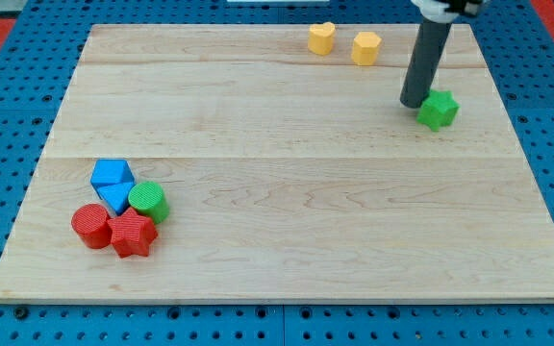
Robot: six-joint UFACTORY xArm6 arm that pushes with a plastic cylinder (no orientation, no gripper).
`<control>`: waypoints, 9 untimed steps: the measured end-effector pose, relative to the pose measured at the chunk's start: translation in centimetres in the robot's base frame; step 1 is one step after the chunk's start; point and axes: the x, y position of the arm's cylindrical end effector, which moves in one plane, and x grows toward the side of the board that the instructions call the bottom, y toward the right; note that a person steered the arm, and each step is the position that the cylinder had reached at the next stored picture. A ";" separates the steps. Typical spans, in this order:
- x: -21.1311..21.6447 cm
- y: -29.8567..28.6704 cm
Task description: Move green star to the bottom right
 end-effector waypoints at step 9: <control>11.1 2.3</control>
